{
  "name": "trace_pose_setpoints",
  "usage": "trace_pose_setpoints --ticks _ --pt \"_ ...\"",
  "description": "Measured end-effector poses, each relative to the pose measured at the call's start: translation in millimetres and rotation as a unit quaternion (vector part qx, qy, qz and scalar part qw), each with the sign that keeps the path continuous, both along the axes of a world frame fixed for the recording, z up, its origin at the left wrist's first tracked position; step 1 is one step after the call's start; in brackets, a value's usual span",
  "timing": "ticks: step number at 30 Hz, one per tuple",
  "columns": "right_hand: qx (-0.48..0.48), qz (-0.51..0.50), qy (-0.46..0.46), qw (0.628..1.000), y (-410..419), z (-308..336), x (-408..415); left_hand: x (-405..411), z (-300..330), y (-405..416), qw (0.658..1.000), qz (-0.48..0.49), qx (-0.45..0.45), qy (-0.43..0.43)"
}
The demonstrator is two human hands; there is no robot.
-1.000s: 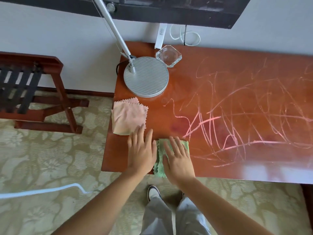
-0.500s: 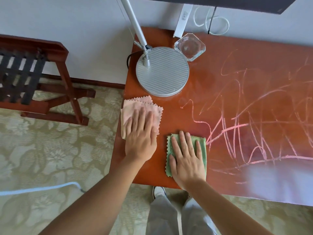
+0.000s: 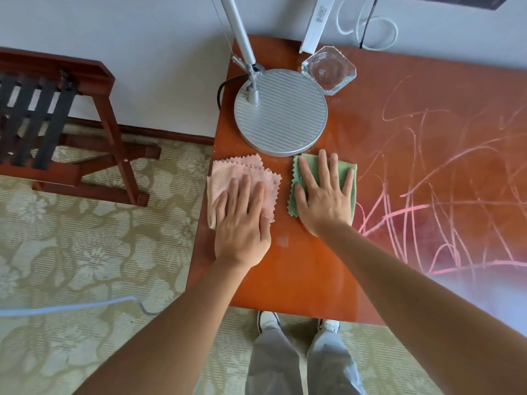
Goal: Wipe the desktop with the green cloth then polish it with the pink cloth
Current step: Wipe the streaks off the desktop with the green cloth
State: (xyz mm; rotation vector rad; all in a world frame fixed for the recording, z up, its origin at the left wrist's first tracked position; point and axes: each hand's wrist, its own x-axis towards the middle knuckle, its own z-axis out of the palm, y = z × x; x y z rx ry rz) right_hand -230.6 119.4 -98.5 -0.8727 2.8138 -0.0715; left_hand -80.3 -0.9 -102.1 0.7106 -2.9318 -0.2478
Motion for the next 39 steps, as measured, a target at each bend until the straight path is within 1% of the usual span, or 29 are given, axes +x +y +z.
trace_pose_setpoints --ticks 4,11,14,18,22,25,28,31,35,39 --pt "0.004 0.016 -0.005 1.0 10.1 4.6 29.3 1.2 2.0 0.2 1.0 0.003 0.008 -0.002" --pt "-0.007 0.079 -0.021 0.997 53.8 5.7 147.6 1.3 4.9 0.6 1.0 0.001 0.017 -0.004" --pt "0.0 0.084 -0.032 0.996 61.4 6.7 161.4 1.7 6.2 0.8 1.0 0.003 0.019 -0.004" --pt "0.003 0.077 -0.036 0.996 54.8 10.4 133.6 0.7 8.0 0.3 1.0 0.007 0.02 0.008" --pt "0.009 0.016 -0.036 0.999 21.6 10.8 70.0 0.4 7.8 1.0 1.0 0.007 0.019 -0.001" --pt "0.005 0.013 -0.034 0.999 -9.5 8.1 40.8 0.4 7.1 0.3 1.0 0.004 0.015 -0.002" --pt "-0.004 0.025 -0.027 0.999 -22.9 7.0 28.3 0.5 7.4 0.5 1.0 0.002 0.015 0.003" --pt "-0.008 0.056 -0.016 0.998 -12.9 6.1 9.9 1.2 7.4 0.8 1.0 0.002 0.005 0.003" --pt "0.003 0.011 -0.005 1.0 23.3 4.7 -28.6 2.2 7.5 0.3 1.0 -0.002 0.0 0.006" --pt "0.006 -0.003 -0.004 1.0 43.8 2.1 -24.1 2.1 6.2 0.5 1.0 0.0 0.002 0.019"
